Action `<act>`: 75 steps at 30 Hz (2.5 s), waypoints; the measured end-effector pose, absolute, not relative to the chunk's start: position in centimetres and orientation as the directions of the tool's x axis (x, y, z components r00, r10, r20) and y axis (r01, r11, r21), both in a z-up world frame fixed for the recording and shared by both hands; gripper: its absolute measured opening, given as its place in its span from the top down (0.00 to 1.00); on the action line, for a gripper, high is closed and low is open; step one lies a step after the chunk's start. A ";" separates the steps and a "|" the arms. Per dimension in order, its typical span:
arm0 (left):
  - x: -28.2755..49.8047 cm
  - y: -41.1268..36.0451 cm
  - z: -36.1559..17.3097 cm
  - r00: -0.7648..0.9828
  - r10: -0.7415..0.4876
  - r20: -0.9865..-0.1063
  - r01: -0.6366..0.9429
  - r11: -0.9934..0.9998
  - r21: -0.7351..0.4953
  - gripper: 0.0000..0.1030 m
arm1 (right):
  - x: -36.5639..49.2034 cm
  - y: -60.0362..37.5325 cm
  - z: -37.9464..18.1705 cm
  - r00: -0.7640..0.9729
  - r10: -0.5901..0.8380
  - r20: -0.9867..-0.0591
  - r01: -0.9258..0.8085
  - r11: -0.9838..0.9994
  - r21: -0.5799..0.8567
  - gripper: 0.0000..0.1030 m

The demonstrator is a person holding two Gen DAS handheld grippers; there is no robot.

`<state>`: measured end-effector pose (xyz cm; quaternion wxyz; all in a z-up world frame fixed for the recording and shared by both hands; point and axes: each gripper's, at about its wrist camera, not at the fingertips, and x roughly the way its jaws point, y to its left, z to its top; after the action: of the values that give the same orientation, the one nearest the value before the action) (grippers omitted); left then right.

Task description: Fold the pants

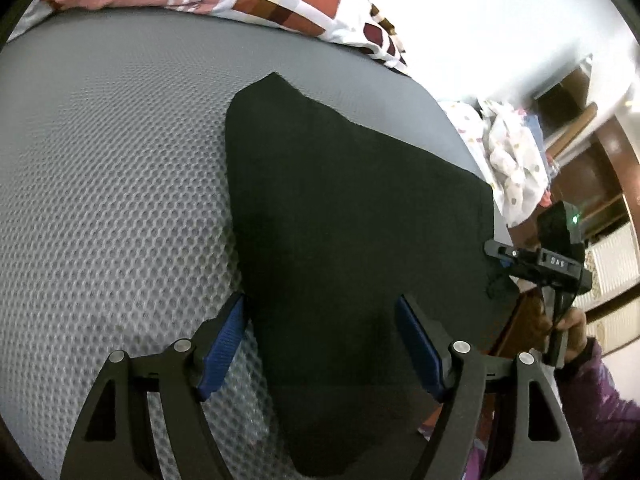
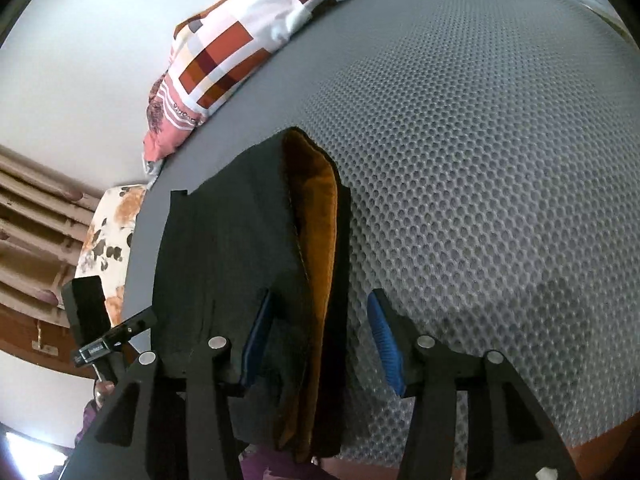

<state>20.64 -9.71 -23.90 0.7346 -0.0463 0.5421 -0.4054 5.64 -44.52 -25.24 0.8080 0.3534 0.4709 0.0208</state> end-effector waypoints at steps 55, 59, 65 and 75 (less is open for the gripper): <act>15.7 -15.1 -24.4 0.467 -0.324 -0.823 0.669 0.738 0.089 0.09 | 7.2 -42.9 -26.1 0.582 0.421 -0.696 0.172 0.772 0.612 0.62; 15.5 -15.2 -24.3 0.474 -0.315 -0.822 0.666 0.739 0.101 0.09 | 7.2 -42.3 -25.8 0.581 0.387 -0.716 0.165 0.806 0.569 0.63; 15.5 -15.6 -24.2 0.476 -0.299 -0.827 0.667 0.736 0.118 0.08 | 6.6 -42.5 -25.9 0.597 0.390 -0.702 0.160 0.799 0.580 0.63; 16.0 -15.0 -24.5 0.456 -0.343 -0.822 0.672 0.738 0.065 0.08 | 7.1 -40.3 -25.0 0.576 0.278 -0.769 0.177 0.876 0.449 0.60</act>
<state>15.99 -14.97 -24.47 0.8307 0.1944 0.4230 -0.3052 7.05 -40.29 -25.01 0.8525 0.2475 0.4595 0.0296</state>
